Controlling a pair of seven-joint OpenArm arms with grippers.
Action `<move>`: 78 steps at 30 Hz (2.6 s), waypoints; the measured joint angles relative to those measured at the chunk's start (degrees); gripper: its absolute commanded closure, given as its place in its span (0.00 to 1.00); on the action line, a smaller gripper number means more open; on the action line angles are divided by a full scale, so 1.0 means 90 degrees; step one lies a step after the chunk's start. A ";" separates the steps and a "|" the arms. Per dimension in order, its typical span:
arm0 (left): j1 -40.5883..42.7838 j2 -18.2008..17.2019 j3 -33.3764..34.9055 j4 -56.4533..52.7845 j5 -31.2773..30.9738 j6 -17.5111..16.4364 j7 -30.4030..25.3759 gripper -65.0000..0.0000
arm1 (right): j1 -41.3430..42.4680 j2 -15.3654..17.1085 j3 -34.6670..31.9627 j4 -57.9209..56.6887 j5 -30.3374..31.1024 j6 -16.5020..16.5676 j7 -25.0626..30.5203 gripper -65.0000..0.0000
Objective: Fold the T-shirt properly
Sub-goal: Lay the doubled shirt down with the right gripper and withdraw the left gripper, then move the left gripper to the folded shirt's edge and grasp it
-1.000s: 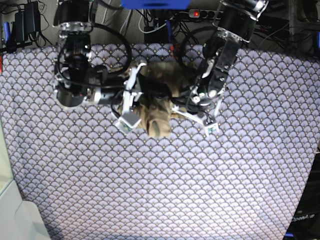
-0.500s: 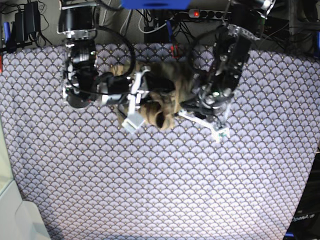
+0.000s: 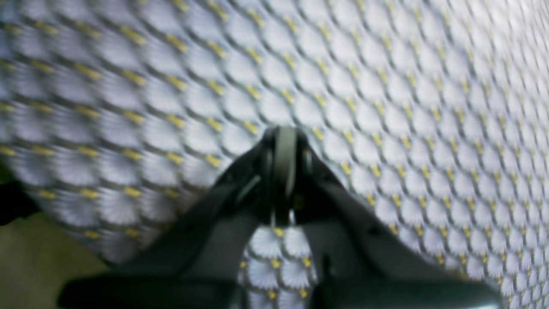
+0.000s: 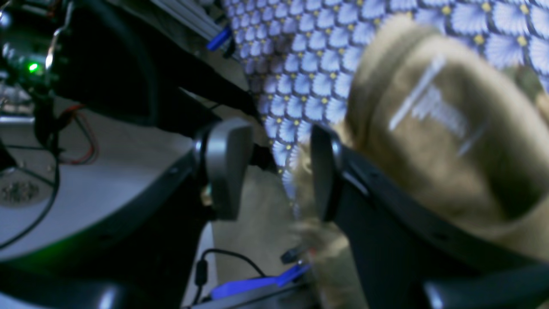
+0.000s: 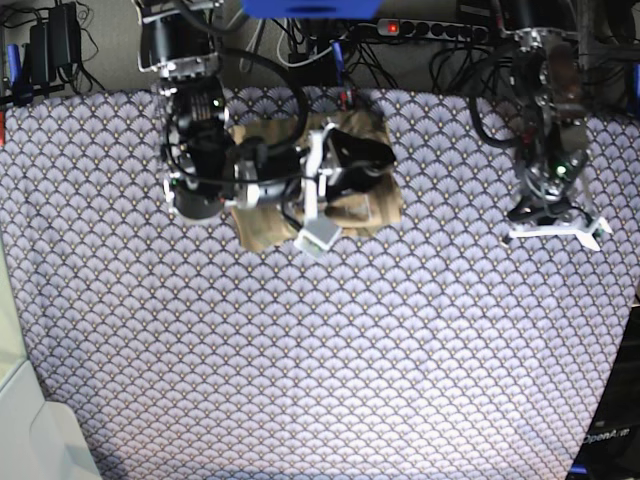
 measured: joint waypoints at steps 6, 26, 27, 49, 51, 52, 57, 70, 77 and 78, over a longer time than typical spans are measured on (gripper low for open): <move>0.0418 -0.0153 -0.0070 0.0015 -0.0068 -0.0044 0.0024 0.99 | 0.0192 -0.0032 0.0032 0.0007 0.0034 0.0000 0.0024 0.59; 0.0962 0.0024 0.0896 0.0809 -0.0068 -0.0024 0.0022 0.99 | 0.0597 0.0928 0.0823 -0.0879 0.0066 0.0000 0.0401 0.59; 0.0993 0.0063 0.0891 0.0811 -0.0061 -0.0022 0.0019 0.99 | 0.0614 0.0930 0.0823 -0.1042 0.0036 -0.0005 0.0537 0.59; 0.1270 0.0066 0.1729 0.0845 -0.0068 -0.0022 0.0010 0.99 | 0.0872 0.1588 -0.0083 -0.1899 -0.0039 -0.0063 0.1957 0.59; 0.1275 0.0039 0.1863 0.0845 -0.0049 -0.0022 0.0027 0.99 | 0.0862 0.1727 0.0049 -0.1013 -0.0010 -0.0044 0.1627 0.59; 0.1280 0.0032 0.1897 0.0845 -0.0029 -0.0022 0.0029 0.99 | 0.0882 0.1722 0.0199 -0.0622 0.0049 -0.0027 0.1481 0.59; 0.1627 -0.0403 0.2210 0.0884 -0.0019 0.0012 0.0022 0.99 | 0.0903 0.1736 0.0646 0.0403 0.0119 -0.0022 0.0918 0.74; 0.1707 -0.0668 0.3893 0.0962 -0.0097 -0.0066 0.0648 0.99 | 0.0233 0.2664 0.1955 0.0376 0.0015 -0.0019 0.0860 1.00; 0.1127 -0.0437 0.3898 0.0644 -0.0051 -0.0024 0.0653 0.99 | -0.0165 0.2664 0.2142 0.0403 0.0058 -0.0022 0.0872 1.00; 0.1039 -0.0381 0.3895 0.0517 -0.0046 -0.0024 0.0658 0.99 | -0.0199 0.2662 0.2176 0.0403 0.0051 -0.0017 0.0865 1.00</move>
